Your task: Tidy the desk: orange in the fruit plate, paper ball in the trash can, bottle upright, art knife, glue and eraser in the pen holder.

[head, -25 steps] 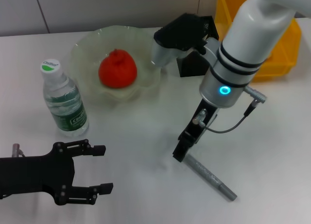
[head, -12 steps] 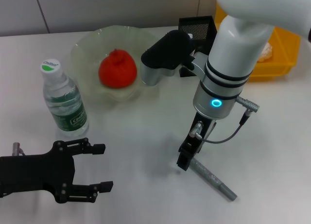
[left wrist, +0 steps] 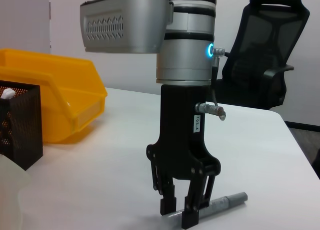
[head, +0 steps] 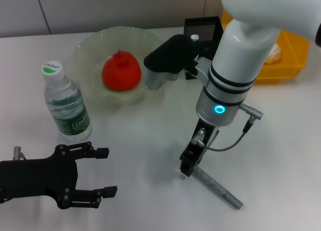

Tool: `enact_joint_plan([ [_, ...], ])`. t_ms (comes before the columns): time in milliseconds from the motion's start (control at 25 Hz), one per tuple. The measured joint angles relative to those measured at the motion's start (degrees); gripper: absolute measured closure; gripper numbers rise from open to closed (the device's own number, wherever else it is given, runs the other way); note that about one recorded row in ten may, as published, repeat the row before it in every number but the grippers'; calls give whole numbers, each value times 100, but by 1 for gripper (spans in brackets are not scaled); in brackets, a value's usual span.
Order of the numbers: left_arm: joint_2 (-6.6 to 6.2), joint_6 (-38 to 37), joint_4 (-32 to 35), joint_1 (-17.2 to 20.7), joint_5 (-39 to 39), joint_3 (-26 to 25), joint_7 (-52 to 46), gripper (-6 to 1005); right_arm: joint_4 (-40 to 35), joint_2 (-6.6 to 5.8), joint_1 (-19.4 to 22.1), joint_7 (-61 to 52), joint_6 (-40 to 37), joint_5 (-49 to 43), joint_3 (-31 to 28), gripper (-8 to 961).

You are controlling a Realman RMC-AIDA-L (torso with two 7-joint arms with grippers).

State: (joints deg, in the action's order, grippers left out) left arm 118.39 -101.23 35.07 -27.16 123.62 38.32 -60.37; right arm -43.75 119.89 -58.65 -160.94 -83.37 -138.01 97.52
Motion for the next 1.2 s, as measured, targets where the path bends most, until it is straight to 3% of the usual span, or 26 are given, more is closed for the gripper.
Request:
enact_joint_plan([
  [840, 0, 40, -9, -26, -14, -1, -25, 157, 39, 0, -104, -25, 1, 238, 581, 615],
  [880, 0, 47, -9, -25, -14, 0, -26, 157, -19, -4, -91, -31, -32, 238, 560, 622],
  [960, -1, 51, -9, -16, -14, 0, -27, 157, -155, -30, -54, -42, -116, 215, 493, 798],
  [1200, -5, 52, -9, -6, -14, 0, -29, 156, -1054, -62, 225, -11, -667, -638, -489, 804],
])
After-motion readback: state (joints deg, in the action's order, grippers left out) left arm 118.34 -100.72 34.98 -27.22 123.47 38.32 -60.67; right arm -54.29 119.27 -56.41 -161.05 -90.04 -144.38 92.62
